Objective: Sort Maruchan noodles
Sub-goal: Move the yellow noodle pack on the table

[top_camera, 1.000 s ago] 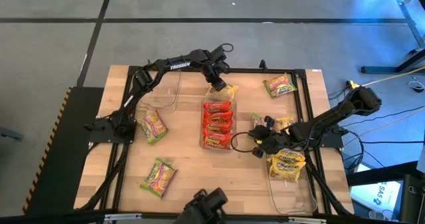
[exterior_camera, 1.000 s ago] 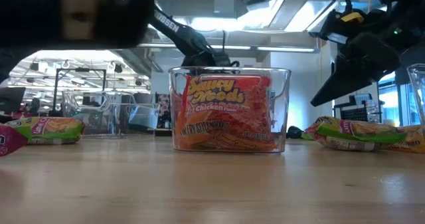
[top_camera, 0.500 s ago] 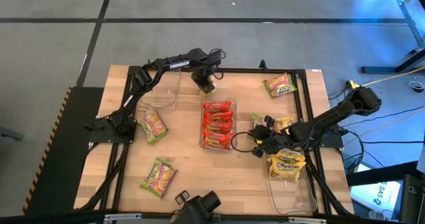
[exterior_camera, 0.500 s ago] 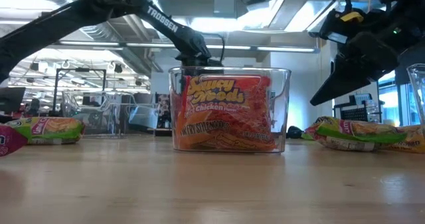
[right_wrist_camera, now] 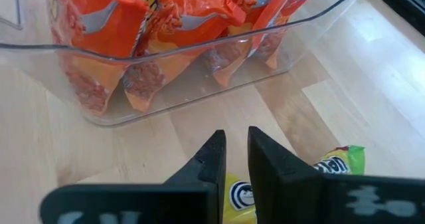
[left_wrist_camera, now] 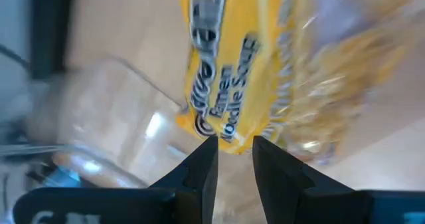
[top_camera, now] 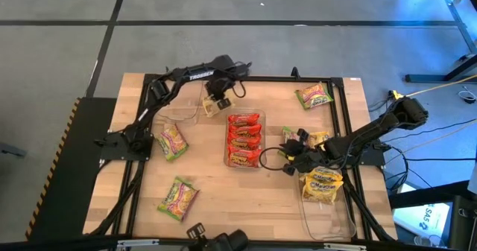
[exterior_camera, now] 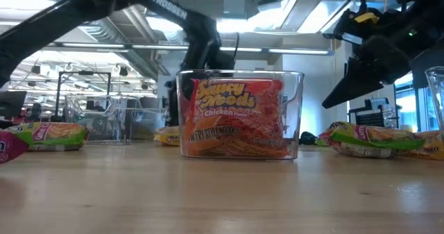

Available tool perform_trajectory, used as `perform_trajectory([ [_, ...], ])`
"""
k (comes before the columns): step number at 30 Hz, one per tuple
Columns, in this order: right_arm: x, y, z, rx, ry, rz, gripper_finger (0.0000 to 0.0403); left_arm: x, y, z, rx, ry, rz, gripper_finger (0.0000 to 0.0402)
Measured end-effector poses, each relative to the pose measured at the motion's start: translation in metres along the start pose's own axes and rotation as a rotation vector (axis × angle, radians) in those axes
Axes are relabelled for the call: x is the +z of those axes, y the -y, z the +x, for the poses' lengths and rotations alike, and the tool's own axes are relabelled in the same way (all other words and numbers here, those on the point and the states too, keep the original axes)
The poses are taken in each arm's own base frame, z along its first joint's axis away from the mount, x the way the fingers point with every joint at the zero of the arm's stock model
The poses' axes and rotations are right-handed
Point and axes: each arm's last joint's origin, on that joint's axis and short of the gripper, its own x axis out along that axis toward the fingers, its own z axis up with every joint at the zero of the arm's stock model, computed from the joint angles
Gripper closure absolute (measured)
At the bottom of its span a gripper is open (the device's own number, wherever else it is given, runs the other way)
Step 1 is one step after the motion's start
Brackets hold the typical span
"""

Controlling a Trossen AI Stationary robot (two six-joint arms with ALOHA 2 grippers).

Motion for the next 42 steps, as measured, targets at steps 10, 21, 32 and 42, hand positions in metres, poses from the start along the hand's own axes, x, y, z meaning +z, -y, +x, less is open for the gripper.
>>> perform_trajectory([
  [10,-0.001,0.000,0.000,0.010,-0.009,0.001,0.0368,0.007,0.003,-0.016,0.009,0.237,0.052,0.0313],
  [21,-0.008,-0.006,0.008,0.051,-0.074,0.008,0.0368,-0.028,-0.007,0.010,-0.036,0.375,0.120,0.0313],
  [32,-0.007,-0.011,0.013,0.066,-0.046,0.023,0.0368,-0.053,0.011,0.038,-0.024,0.439,0.156,0.0313],
  [42,-0.005,-0.011,0.014,0.060,-0.019,-0.019,0.0368,-0.074,0.060,0.033,-0.057,0.326,0.117,0.0313],
])
